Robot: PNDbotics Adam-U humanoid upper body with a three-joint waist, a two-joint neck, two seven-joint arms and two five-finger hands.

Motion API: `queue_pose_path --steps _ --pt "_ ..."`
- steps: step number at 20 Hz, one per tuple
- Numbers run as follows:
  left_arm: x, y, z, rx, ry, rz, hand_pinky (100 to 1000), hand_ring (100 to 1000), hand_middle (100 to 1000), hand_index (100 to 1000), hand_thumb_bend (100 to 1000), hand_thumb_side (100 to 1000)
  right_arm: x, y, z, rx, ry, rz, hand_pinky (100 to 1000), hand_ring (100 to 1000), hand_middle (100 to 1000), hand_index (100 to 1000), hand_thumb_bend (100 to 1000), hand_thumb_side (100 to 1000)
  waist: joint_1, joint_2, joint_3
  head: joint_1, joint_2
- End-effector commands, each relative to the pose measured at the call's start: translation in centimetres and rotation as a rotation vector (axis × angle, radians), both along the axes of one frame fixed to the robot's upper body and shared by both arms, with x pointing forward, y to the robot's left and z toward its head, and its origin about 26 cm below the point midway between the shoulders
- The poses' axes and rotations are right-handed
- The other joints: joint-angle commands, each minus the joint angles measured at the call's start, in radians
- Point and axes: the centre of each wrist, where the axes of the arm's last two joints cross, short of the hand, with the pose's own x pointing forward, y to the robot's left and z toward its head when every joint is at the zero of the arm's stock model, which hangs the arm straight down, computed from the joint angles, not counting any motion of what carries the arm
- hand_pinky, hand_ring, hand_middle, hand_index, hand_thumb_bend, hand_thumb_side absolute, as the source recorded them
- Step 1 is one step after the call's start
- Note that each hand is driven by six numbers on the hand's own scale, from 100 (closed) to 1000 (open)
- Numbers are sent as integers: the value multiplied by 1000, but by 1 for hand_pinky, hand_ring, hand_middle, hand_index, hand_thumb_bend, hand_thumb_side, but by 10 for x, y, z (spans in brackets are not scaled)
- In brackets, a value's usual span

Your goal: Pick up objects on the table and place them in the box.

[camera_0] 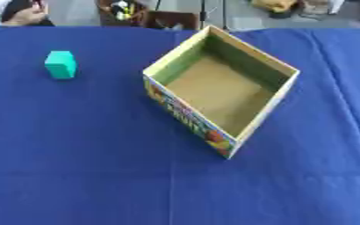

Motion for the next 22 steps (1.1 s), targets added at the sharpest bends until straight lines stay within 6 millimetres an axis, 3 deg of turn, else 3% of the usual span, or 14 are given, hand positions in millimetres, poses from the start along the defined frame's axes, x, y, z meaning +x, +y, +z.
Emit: queue_pose_path --steps 1,7,11,17,22 --pt "-3 2 10 10 -30 4 278 431 539 743 100 928 -2 0 8 -10 -24 5 815 795 640 794 100 566 3 -15 2 0 -9" --pt "-3 2 9 9 -28 4 274 406 548 744 100 928 -2 0 8 -9 -24 6 816 795 640 794 100 566 3 -15 2 -1 -11" --pt "-3 4 11 26 -28 10 288 432 601 780 100 943 -2 0 8 -11 -23 7 816 795 640 794 100 566 3 -16 2 -2 -6" --pt "-2 11 31 115 -43 52 327 482 694 853 100 973 -2 -1 7 -16 -22 6 816 795 639 794 100 567 8 -18 0 -6 35" --pt "1 23 46 212 -32 114 372 526 747 899 100 983 -2 -1 7 -23 -21 5 817 794 638 794 100 570 12 -14 -5 -7 46"
